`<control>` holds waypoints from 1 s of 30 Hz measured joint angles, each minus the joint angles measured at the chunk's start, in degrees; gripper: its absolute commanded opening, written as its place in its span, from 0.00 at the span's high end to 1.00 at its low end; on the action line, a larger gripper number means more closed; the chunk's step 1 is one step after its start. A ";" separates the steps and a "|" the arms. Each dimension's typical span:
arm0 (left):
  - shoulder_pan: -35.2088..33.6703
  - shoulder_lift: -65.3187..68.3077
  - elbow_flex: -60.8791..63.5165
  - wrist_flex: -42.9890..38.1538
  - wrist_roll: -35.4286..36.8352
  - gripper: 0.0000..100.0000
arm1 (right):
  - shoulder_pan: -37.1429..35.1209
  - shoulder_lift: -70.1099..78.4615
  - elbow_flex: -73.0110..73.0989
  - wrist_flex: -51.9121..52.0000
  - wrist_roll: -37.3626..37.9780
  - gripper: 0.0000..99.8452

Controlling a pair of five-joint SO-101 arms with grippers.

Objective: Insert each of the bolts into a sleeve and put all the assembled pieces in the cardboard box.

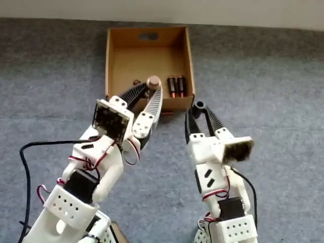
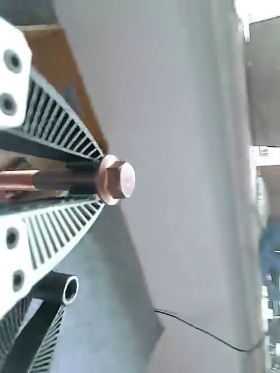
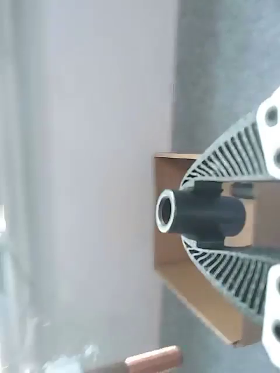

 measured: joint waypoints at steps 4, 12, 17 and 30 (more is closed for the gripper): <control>0.00 0.00 0.00 -8.79 0.00 0.99 | -0.44 -1.05 0.00 -1.85 0.00 0.99; 11.34 0.00 -0.18 -17.05 0.00 0.99 | -0.44 -1.14 0.00 -1.49 0.09 0.99; 15.47 2.20 -3.69 -17.41 0.00 0.99 | -0.44 -1.14 0.00 1.05 0.09 0.99; 13.27 21.19 -8.00 -17.76 0.00 0.99 | -0.44 -1.14 0.00 1.14 4.75 0.99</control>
